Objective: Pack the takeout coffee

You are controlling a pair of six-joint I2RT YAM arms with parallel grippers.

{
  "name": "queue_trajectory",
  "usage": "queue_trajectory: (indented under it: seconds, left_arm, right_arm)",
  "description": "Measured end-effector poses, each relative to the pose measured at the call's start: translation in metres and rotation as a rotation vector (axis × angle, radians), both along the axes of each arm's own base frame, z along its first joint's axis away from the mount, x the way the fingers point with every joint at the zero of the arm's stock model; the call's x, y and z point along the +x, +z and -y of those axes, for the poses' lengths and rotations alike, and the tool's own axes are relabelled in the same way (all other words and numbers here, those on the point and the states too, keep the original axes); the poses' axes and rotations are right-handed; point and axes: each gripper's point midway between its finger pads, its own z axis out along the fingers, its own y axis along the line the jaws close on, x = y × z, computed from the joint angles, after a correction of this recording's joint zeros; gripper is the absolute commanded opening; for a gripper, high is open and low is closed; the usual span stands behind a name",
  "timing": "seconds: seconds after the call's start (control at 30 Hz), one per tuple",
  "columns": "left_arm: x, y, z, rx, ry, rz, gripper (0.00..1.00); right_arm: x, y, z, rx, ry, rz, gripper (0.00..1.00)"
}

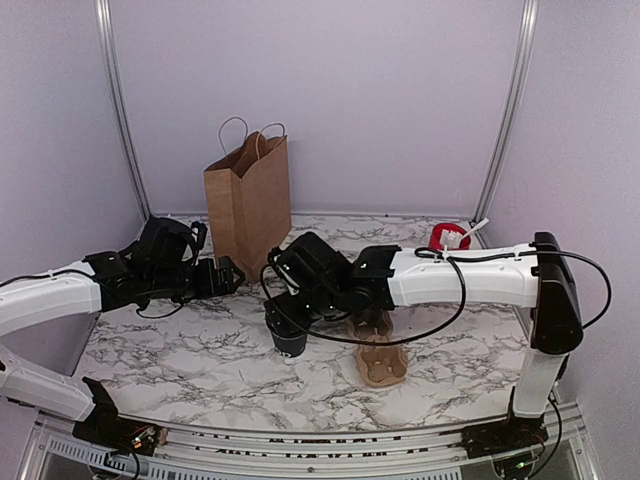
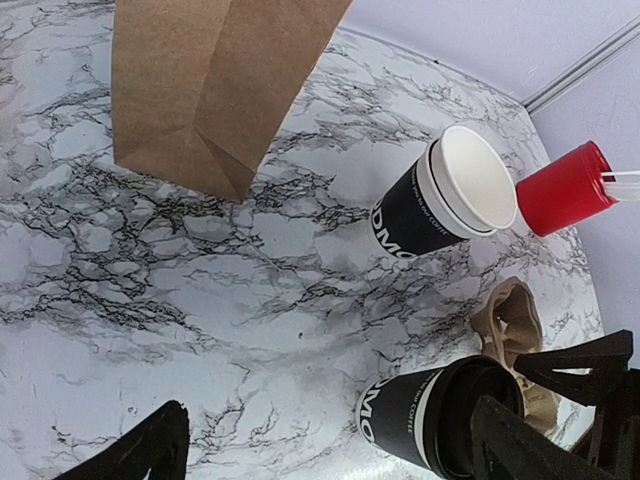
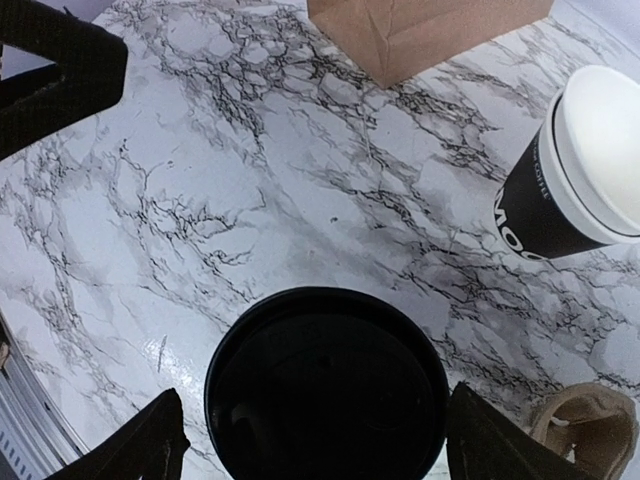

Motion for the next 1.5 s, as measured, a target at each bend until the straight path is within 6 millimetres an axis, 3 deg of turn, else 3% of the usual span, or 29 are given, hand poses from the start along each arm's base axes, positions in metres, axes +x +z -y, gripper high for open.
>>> queue_trajectory:
  seconds: [0.17,0.5,1.2,1.37,1.5]
  left_arm:
    - [-0.004,-0.009,-0.003,0.009,-0.004,-0.019,0.99]
    - [-0.006,-0.008,-0.004,-0.001,-0.009,-0.016,0.99]
    - [-0.008,-0.010,-0.004,-0.003,-0.014,-0.025,0.99]
    - [-0.008,-0.010,-0.004,-0.003,-0.014,-0.024,0.99]
    - [-0.008,-0.010,-0.004,-0.003,-0.014,-0.024,0.99]
  right_arm:
    - [-0.001,-0.006,0.003,-0.039,-0.010,-0.003,0.87]
    - [-0.004,-0.016,-0.002,-0.066,-0.011,-0.014,0.84]
    - [-0.003,-0.017,0.003,-0.080,-0.054,-0.004,0.74]
    - [-0.001,-0.007,0.006,-0.065,-0.069,0.012,0.74]
    - [-0.002,0.015,0.014,-0.028,-0.088,0.036,0.74]
